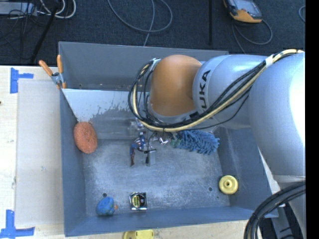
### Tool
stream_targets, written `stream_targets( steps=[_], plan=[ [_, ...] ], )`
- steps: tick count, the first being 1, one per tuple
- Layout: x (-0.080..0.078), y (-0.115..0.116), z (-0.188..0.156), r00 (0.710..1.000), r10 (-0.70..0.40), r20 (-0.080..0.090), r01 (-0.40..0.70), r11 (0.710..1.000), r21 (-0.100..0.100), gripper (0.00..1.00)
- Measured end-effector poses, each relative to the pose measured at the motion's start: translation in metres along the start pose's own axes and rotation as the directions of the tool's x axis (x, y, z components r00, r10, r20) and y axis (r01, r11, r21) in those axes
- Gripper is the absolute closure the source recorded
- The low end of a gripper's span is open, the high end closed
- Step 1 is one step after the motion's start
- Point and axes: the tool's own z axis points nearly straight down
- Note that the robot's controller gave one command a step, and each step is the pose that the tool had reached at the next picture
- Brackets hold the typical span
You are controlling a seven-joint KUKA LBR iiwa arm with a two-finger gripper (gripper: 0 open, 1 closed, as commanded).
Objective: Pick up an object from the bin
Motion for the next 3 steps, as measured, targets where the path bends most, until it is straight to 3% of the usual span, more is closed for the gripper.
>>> stream_targets(
  steps=[1, 2, 3],
  plan=[
    [0.002, -0.009, 0.034, 0.985, -0.173, -0.003, 0.173, 0.985, 0.0, 0.0],
    [0.005, -0.02, 0.036, 0.999, 0.053, -0.003, -0.053, 0.999, 0.001, 1.0],
    [0.005, -0.02, 0.036, 0.999, 0.053, -0.003, -0.053, 0.999, 0.001, 1.0]
  ],
)
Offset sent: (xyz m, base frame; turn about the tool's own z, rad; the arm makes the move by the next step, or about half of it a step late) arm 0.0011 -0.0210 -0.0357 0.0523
